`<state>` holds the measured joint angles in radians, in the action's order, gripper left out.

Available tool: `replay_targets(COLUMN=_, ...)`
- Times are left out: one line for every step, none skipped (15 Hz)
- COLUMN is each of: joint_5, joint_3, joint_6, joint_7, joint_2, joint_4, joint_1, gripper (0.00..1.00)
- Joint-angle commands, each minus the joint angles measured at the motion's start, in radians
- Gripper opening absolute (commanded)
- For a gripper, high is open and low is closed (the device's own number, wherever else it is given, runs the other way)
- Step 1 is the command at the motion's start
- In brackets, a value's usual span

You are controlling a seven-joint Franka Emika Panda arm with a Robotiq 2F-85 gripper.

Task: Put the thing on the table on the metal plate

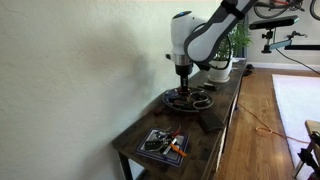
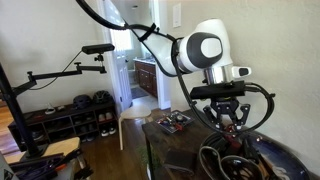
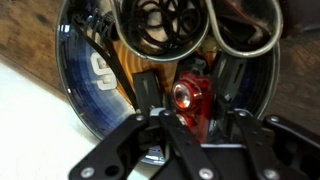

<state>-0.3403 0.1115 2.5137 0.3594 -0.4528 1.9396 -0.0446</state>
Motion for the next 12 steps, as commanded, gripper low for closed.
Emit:
replay_targets(joint_5=-0.006, joint_3=-0.024, joint_6=0.04, joint_7=0.028, joint_2=0.041, joint_4=0.055, joint_1=-0.029, gripper=0.17)
replay_targets(joint_5=-0.003, joint_3=-0.025, joint_6=0.068, joint_7=0.03, joint_2=-0.074, joint_4=-0.035, joint_1=-0.035, gripper=0.17)
replay_targets(joint_5=0.004, joint_3=-0.031, joint_6=0.073, joint_7=0.044, joint_2=-0.098, joint_4=-0.054, joint_1=-0.043, gripper=0.17)
replay_targets(joint_5=0.012, joint_3=-0.038, joint_6=0.088, joint_7=0.054, joint_2=-0.127, joint_4=-0.071, joint_1=-0.051, gripper=0.17)
replay_targets(joint_5=0.018, joint_3=-0.045, joint_6=0.099, joint_7=0.062, joint_2=-0.161, joint_4=-0.093, joint_1=-0.058, gripper=0.17)
replay_targets(joint_5=0.022, joint_3=-0.053, joint_6=0.108, joint_7=0.07, joint_2=-0.194, joint_4=-0.116, joint_1=-0.067, gripper=0.17)
replay_targets(joint_5=0.02, joint_3=-0.053, joint_6=0.116, joint_7=0.074, joint_2=-0.216, joint_4=-0.141, joint_1=-0.071, gripper=0.17)
replay_targets(joint_5=0.018, joint_3=-0.055, joint_6=0.112, joint_7=0.079, joint_2=-0.221, joint_4=-0.161, joint_1=-0.072, gripper=0.17)
replay_targets(joint_5=0.013, joint_3=-0.056, joint_6=0.113, joint_7=0.082, joint_2=-0.221, joint_4=-0.169, joint_1=-0.072, gripper=0.21)
replay_targets(joint_5=0.015, joint_3=-0.06, joint_6=0.107, joint_7=0.082, joint_2=-0.215, joint_4=-0.172, joint_1=-0.072, gripper=0.67)
replay_targets(joint_5=0.009, joint_3=-0.055, joint_6=0.096, joint_7=0.062, joint_2=-0.183, joint_4=-0.145, joint_1=-0.058, gripper=0.69)
replay_targets(joint_5=0.013, joint_3=-0.063, joint_6=0.093, joint_7=0.067, joint_2=-0.157, joint_4=-0.123, joint_1=-0.058, gripper=0.74)
